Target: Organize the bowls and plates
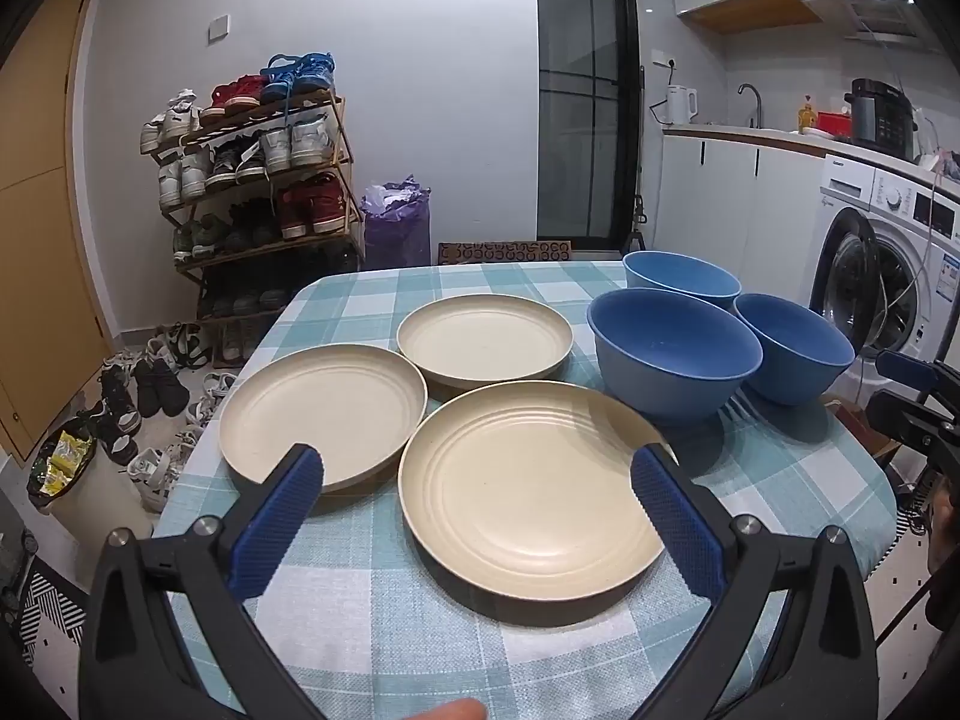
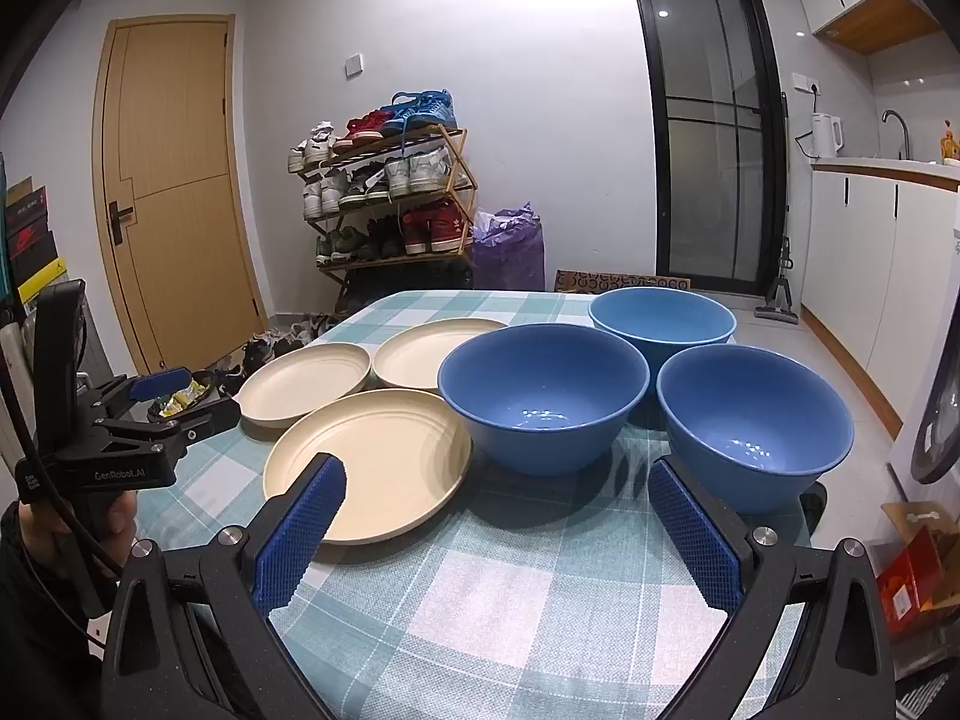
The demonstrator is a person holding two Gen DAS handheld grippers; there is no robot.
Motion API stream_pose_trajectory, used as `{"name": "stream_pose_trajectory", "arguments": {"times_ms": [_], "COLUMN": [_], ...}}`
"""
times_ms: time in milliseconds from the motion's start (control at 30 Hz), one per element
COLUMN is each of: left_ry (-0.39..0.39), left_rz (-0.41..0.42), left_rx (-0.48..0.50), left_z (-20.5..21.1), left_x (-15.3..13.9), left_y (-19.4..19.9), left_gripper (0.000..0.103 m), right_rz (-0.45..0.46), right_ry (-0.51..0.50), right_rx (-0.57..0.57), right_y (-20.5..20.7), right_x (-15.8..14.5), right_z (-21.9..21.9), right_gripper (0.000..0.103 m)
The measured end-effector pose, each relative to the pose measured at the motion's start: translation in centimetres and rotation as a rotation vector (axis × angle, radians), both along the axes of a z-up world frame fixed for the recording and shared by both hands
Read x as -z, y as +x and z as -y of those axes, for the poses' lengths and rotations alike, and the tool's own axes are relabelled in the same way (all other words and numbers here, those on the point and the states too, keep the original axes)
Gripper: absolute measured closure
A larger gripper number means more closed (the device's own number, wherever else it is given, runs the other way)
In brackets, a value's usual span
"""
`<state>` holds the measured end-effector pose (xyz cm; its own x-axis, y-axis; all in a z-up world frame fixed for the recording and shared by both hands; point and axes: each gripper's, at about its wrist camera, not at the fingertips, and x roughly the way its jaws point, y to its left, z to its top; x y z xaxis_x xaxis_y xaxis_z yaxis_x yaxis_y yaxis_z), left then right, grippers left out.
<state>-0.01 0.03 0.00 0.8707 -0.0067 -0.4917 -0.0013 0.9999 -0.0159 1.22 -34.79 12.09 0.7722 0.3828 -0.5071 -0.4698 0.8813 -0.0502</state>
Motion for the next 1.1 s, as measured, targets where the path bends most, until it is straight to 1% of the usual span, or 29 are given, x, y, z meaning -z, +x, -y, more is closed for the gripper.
{"name": "stream_pose_trajectory", "arguments": {"times_ms": [433, 467, 1100], "left_ry": [0.008, 0.001, 0.0], "left_rz": [0.004, -0.003, -0.004], "left_rx": [0.011, 0.001, 0.0], "left_z": [0.44, 0.02, 0.04], "left_x": [-0.42, 0.0, -0.01], "left_y": [-0.7, 0.0, -0.01], "left_gripper": [0.0, 0.0, 0.0], "right_rz": [-0.002, -0.002, -0.003], "right_ry": [0.003, 0.004, 0.002], "right_rx": [0.0, 0.0, -0.001], "right_y": [0.02, 0.0, 0.03], "right_x": [0.0, -0.01, 0.0], "right_z": [0.05, 0.05, 0.01], "right_gripper": [0.0, 0.0, 0.0]}}
